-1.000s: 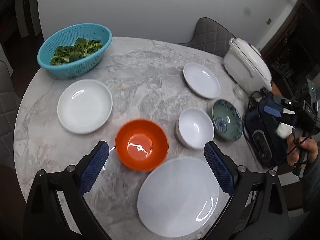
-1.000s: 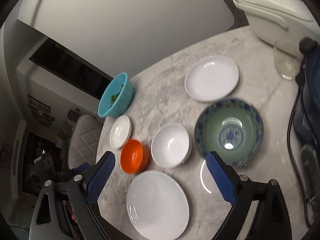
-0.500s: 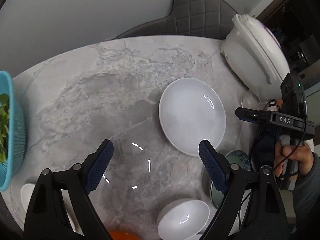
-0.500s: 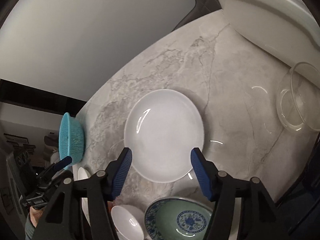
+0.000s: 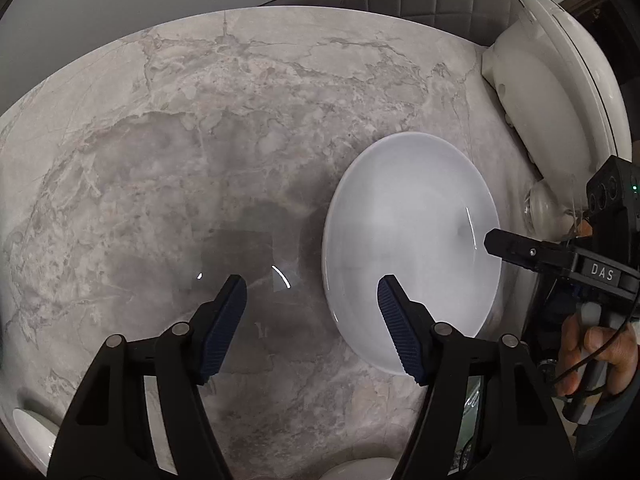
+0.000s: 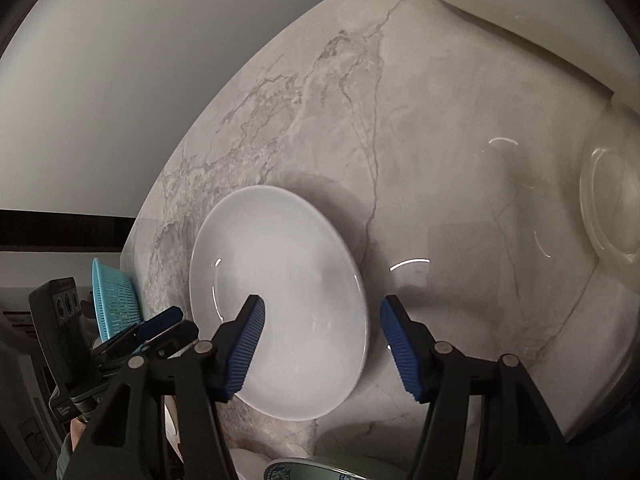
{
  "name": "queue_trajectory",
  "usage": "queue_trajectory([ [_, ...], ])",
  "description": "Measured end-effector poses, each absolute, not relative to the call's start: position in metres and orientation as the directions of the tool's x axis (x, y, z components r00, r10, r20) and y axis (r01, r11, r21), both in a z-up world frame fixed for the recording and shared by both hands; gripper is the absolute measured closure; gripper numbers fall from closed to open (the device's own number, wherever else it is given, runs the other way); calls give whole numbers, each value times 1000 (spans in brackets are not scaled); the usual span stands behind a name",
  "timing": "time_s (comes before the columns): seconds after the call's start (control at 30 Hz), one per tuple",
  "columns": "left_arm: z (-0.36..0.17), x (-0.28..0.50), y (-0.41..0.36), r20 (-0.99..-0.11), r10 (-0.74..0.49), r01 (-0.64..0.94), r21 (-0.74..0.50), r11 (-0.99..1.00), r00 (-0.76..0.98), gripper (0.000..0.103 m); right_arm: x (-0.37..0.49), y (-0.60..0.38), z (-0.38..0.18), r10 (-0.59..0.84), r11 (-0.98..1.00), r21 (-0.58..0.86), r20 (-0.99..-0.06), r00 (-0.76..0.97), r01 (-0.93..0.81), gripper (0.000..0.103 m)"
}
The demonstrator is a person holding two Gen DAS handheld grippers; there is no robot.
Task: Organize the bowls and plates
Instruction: 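Reach both grippers to the smaller white plate by the rice cooker and grasp its rim, then carry the smaller white plate with both grippers over the large white plate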
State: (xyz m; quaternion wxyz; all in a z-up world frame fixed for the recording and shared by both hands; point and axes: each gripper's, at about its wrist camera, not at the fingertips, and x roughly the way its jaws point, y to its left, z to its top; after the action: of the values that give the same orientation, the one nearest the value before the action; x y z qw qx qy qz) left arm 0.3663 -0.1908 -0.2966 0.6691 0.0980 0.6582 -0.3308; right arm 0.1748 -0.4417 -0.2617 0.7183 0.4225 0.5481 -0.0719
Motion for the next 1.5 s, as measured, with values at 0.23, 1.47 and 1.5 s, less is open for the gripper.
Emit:
queue_trajectory([
  [0.23, -305, 363, -198, -940, -322, 576, -326, 750, -112, 53, 174, -445, -270, 365, 630, 534, -845, 391, 564, 48],
  [1.47, -247, 358, -192, -948, -313, 593, -288, 752, -63, 91, 184, -426, -221, 292, 763, 455, -876, 383, 459, 93],
  [1.5, -240, 356, -187, -947, -316, 594, -287, 752, -58, 91, 184, -424, -215, 292, 766, 457, -874, 387, 452, 93],
])
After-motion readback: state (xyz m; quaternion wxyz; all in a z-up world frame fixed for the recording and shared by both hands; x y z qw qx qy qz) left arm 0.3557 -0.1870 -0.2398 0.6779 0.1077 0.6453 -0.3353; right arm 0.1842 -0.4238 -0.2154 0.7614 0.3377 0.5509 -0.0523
